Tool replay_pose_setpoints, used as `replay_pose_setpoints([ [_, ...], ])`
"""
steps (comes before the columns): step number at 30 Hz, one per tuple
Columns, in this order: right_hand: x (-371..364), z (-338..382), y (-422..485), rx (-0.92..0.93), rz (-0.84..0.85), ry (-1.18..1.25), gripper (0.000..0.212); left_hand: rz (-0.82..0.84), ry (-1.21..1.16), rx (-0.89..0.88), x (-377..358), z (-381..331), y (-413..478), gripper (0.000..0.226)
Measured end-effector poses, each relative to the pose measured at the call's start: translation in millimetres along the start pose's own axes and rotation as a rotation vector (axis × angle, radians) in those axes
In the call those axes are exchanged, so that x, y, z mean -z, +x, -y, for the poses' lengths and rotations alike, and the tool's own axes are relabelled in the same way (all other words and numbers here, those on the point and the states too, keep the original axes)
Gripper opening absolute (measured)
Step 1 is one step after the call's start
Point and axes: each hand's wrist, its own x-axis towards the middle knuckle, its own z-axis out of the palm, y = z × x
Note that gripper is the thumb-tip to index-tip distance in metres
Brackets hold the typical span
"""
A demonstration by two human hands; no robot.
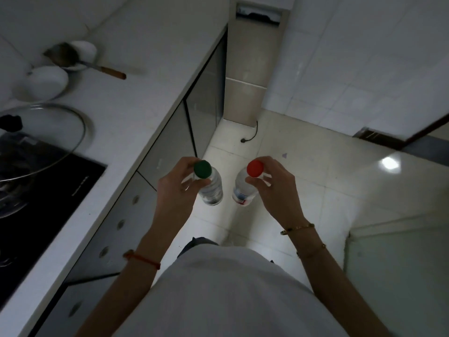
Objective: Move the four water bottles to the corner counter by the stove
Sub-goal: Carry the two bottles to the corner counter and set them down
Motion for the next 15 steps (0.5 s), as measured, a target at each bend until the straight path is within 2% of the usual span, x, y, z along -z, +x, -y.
replay_pose_setpoints([
  [15,5.0,-42.4,215.4,0.050,0.012,-0.021,0.033,-0.105,0.116,0.013,-45.0,-1.2,186.7,0.032],
])
